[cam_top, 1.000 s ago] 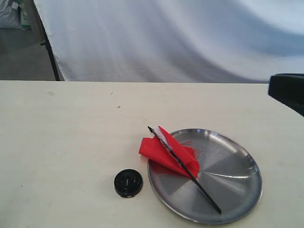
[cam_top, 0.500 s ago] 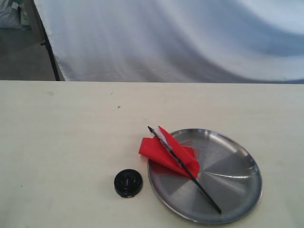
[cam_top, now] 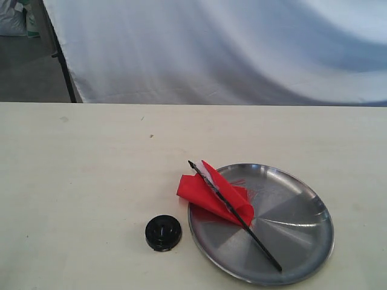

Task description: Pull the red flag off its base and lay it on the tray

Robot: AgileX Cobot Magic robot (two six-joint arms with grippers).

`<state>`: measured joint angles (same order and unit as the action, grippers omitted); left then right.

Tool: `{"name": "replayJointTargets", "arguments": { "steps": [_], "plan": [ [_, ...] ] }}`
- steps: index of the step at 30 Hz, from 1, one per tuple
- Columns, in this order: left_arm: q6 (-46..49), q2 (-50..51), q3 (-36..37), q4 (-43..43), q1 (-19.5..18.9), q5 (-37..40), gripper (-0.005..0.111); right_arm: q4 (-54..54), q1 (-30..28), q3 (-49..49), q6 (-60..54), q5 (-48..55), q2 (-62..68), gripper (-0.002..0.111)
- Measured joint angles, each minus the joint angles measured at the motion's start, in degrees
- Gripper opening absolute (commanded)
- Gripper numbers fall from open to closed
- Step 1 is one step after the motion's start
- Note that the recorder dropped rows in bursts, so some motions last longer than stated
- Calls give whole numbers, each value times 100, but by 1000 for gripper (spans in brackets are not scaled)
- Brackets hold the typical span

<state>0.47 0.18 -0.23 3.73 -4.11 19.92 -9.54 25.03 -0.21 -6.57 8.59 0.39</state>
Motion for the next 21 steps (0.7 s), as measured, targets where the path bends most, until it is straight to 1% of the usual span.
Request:
{"name": "replayJointTargets", "arguments": {
  "steps": [8,21],
  "plan": [
    [0,0,0,0,0,0,0,34,-267,0,-47,1026,0,0],
    [0,0,0,0,0,0,0,43,-386,0,-62,1158,0,0]
  ]
}}
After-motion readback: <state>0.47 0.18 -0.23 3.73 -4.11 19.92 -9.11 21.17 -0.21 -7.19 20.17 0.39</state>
